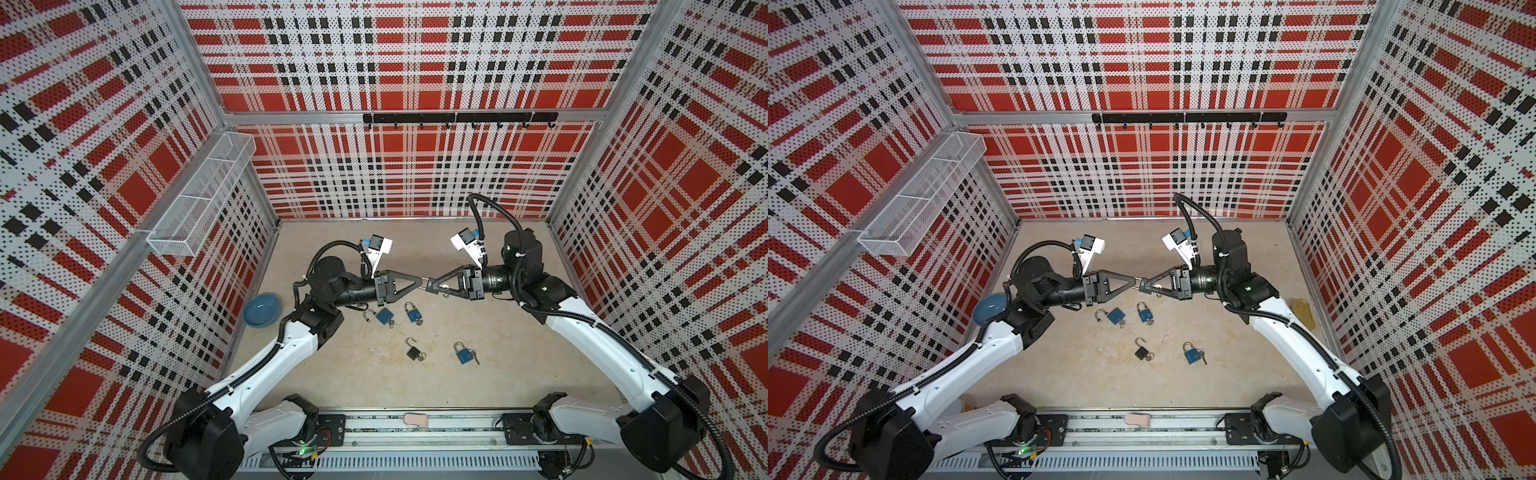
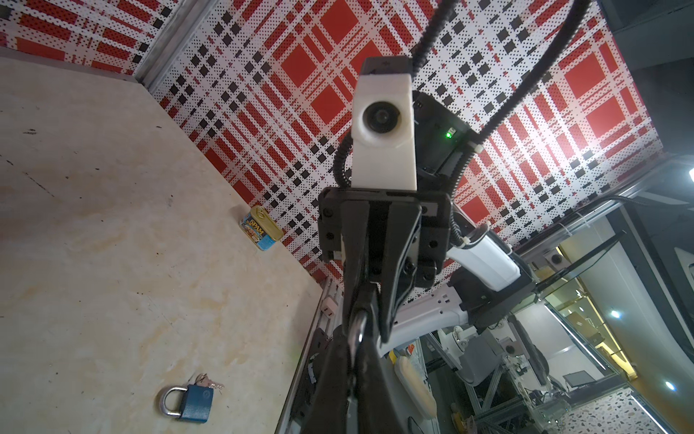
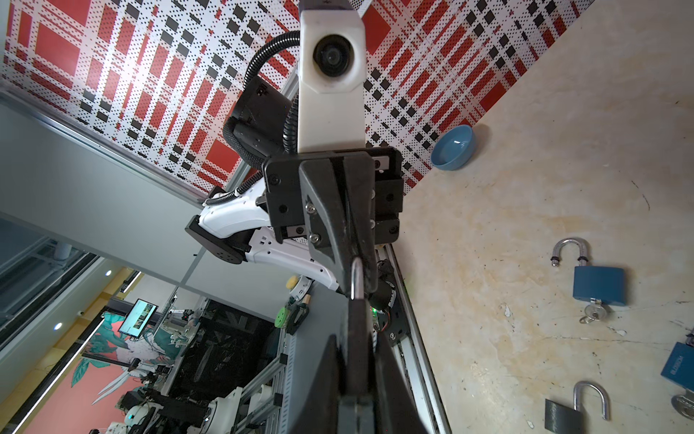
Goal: Lock with the key
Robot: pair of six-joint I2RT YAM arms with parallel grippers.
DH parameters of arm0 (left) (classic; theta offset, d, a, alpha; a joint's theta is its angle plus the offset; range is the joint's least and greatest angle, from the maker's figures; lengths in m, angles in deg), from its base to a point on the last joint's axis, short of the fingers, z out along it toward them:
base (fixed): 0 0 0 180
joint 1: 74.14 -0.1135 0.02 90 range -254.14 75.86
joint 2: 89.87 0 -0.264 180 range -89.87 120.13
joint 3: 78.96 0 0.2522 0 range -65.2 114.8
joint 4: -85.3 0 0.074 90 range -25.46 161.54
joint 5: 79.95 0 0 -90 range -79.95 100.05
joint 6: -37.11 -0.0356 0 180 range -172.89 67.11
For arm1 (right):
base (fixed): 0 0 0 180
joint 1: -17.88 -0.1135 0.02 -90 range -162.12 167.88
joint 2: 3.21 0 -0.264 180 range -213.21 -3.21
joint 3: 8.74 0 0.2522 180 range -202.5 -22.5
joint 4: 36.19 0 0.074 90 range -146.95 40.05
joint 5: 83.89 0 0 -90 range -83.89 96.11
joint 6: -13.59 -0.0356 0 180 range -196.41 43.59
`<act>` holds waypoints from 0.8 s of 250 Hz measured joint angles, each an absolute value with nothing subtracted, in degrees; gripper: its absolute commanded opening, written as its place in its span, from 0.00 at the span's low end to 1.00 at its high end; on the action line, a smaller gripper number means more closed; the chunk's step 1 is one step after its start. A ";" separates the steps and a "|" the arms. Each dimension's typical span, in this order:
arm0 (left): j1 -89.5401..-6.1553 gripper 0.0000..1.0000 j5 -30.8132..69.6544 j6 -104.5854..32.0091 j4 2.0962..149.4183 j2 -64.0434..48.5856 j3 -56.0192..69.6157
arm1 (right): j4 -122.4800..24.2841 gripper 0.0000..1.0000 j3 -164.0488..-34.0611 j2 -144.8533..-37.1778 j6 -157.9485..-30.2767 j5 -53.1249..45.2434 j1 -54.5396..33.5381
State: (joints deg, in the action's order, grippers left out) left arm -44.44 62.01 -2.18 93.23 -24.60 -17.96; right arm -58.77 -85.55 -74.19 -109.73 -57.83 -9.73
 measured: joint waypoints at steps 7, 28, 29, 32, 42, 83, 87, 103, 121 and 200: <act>-44.42 0.00 61.77 -2.18 93.23 -24.53 -17.96 | -58.48 0.00 -85.48 -74.37 -109.97 -57.96 -9.67; -44.27 0.00 61.16 -2.20 93.21 -24.27 -17.96 | -58.05 0.00 -85.37 -74.68 -110.54 -57.98 -9.56; -44.25 0.00 61.12 -2.18 93.21 -24.25 -17.96 | -58.05 0.00 -85.37 -74.68 -110.54 -57.98 -9.56; -44.18 0.00 61.01 -2.20 93.23 -24.20 -17.96 | -58.02 0.00 -85.37 -74.68 -110.56 -57.98 -9.54; -44.03 0.00 60.64 -2.20 93.36 -24.07 -17.96 | -58.02 0.00 -85.37 -74.68 -110.74 -58.01 -9.38; -43.05 0.00 59.00 -2.20 93.93 -23.61 -17.96 | -57.85 0.00 -85.31 -74.72 -111.33 -58.01 -9.01; -42.96 0.00 58.89 -2.18 93.95 -23.59 -17.96 | -57.83 0.00 -85.26 -74.72 -111.44 -57.98 -9.01; -42.63 0.00 58.21 -2.20 94.04 -23.55 -17.96 | -57.81 0.00 -85.26 -74.72 -111.72 -58.01 -8.90; -42.17 0.00 57.21 -2.18 94.13 -23.52 -17.96 | -57.76 0.00 -85.26 -74.72 -111.85 -58.03 -8.71; -40.51 0.00 53.42 -2.13 95.11 -23.50 -18.22 | -56.73 0.00 -85.22 -74.96 -112.05 -58.36 -8.18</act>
